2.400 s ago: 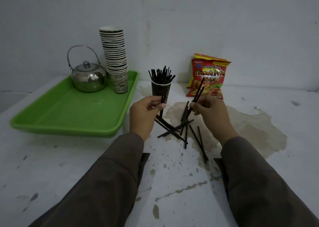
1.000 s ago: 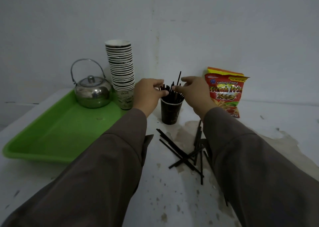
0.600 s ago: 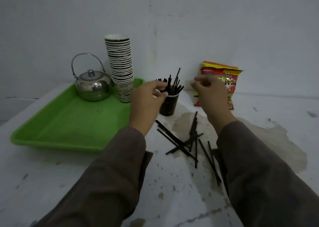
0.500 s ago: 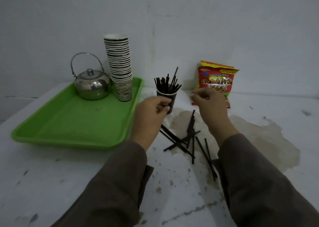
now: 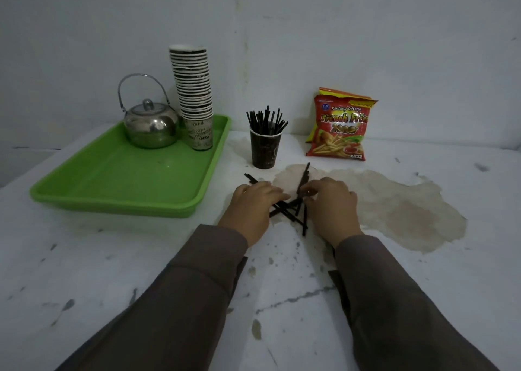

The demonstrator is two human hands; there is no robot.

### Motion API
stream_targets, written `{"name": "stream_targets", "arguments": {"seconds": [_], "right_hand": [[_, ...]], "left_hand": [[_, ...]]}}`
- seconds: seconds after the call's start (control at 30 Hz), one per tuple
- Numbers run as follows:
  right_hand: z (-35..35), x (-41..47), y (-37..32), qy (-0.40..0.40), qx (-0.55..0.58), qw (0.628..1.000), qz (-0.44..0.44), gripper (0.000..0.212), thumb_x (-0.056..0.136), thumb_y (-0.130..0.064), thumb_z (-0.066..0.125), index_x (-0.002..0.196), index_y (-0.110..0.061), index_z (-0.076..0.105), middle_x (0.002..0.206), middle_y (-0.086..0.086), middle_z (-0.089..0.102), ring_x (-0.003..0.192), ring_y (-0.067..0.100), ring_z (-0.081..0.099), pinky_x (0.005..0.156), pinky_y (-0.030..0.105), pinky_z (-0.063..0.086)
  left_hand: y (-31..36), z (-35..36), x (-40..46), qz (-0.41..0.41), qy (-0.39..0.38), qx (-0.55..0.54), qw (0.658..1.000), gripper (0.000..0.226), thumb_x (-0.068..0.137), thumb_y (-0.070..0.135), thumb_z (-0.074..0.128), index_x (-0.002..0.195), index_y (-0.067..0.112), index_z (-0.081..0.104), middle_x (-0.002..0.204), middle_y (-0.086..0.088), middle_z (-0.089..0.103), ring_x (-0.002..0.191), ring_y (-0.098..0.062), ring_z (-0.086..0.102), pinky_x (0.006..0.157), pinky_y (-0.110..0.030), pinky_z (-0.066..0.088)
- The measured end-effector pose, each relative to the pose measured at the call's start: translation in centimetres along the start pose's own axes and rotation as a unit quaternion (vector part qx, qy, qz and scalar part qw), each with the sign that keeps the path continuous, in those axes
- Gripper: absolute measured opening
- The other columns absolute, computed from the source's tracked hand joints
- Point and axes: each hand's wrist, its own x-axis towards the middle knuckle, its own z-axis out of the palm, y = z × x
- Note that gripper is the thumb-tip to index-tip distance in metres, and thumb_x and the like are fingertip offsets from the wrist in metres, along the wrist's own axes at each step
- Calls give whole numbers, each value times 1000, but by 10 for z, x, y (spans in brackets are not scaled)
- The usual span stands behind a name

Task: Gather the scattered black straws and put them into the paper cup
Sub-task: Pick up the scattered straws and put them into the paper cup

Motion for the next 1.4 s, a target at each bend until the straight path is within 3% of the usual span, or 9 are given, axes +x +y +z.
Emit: {"name": "stream_targets", "arguments": {"seconds": [0.17, 0.33, 0.47, 0.67, 0.93, 1.2, 1.4], "right_hand": [[0, -2, 3, -7, -52, 997, -49, 37, 90, -8, 47, 115, -29, 63, 117, 2, 60, 111, 28, 45, 89, 41, 31], [0, -3, 3, 3, -70, 995, -65, 36, 92, -12, 45, 119, -29, 61, 124, 1, 57, 113, 28, 43, 88, 41, 31], [4, -4, 4, -1, -109, 990, -93, 45, 90, -6, 46, 124, -32, 56, 130, -3, 56, 113, 26, 43, 87, 40, 30], [4, -5, 5, -5, -137, 984, -110, 41, 90, -9, 47, 122, -33, 58, 122, -2, 59, 110, 26, 42, 84, 38, 28], [-4, -5, 2, -18, -161, 974, -156, 27, 89, -16, 51, 107, -31, 64, 112, -1, 61, 108, 25, 41, 87, 40, 30], [-4, -5, 5, -7, -153, 974, -169, 23, 89, -16, 49, 105, -28, 62, 107, -2, 61, 107, 24, 41, 86, 39, 27], [-4, -5, 4, 13, -163, 972, -166, 26, 89, -13, 49, 108, -25, 61, 110, -3, 60, 110, 24, 38, 85, 38, 22]], "left_hand": [[2, 2, 2, 9, -22, 32, 999, 64, 81, -10, 41, 130, 30, 46, 138, 6, 48, 133, -13, 32, 94, -26, 12], [4, 2, 3, 9, 7, 12, 1000, 43, 90, 4, 45, 124, 29, 54, 120, 4, 61, 119, -14, 47, 93, -28, 23], [6, 1, 4, 14, 13, 21, 1000, 33, 92, 14, 47, 120, 28, 57, 116, 3, 64, 115, -17, 49, 91, -28, 22], [7, 0, 5, 17, 15, 22, 999, 30, 89, 19, 54, 116, 28, 61, 113, 1, 65, 112, -19, 50, 92, -27, 23], [6, 1, 6, 22, 30, 29, 999, 25, 88, 15, 54, 109, 24, 64, 105, -2, 65, 105, -21, 53, 92, -29, 28], [4, 6, 9, -2, 56, 3, 998, 22, 87, 10, 55, 108, 16, 61, 99, -4, 67, 103, -23, 52, 89, -28, 29], [3, 6, 7, -23, 71, 31, 997, 33, 88, 4, 50, 116, 18, 58, 110, -5, 58, 110, -24, 44, 87, -30, 24]]}}
